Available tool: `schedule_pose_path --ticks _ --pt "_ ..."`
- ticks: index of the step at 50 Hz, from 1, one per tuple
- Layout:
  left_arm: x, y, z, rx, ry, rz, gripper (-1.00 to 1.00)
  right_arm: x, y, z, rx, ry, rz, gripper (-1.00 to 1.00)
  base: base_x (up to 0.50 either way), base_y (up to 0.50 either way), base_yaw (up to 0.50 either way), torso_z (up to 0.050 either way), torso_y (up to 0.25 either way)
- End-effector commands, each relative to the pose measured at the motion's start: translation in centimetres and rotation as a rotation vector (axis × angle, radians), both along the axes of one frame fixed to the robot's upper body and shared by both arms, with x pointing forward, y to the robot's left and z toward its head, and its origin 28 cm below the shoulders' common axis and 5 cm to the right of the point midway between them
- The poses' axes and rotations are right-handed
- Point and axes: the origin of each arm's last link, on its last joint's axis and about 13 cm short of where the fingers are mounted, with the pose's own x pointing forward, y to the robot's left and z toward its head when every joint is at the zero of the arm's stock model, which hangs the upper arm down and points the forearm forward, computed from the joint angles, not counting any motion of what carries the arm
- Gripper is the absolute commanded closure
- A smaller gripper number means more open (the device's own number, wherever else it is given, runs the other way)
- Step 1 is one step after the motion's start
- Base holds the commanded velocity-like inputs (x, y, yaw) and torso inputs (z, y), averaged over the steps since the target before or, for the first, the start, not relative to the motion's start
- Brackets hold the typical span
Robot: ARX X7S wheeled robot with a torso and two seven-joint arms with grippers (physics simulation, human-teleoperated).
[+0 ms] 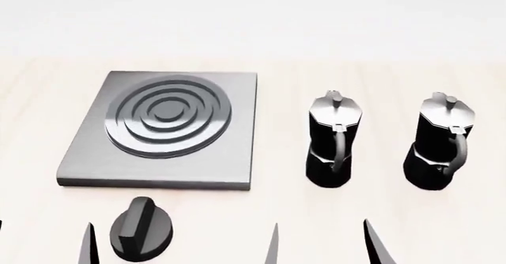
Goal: Put both moka pots on the stove.
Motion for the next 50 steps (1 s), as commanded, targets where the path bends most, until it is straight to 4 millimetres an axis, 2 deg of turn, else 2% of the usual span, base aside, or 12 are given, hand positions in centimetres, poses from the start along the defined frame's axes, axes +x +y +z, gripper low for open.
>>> schedule_pose_path --ticks 1,19,50 --pt "0.02 -0.01 -0.06 0.0 0.002 -0.001 -1.0 0.02 0.02 -0.05 -0.001 0.002 0.0 -1.0 0.18 0.0 0.0 0.0 0.0" --pt "0.08 -0.04 -0.23 0.001 0.004 -0.003 -1.0 0.19 -0.03 -0.24 -0.014 -0.006 -0.022 -1.0 0.18 0.0 0.0 0.0 0.001" --pt "0.09 -0.09 -0.32 0.004 0.006 -0.001 -1.0 0.2 -0.04 -0.36 0.009 0.019 -0.002 -1.0 0.0 0.03 0.0 0.0 0.0"
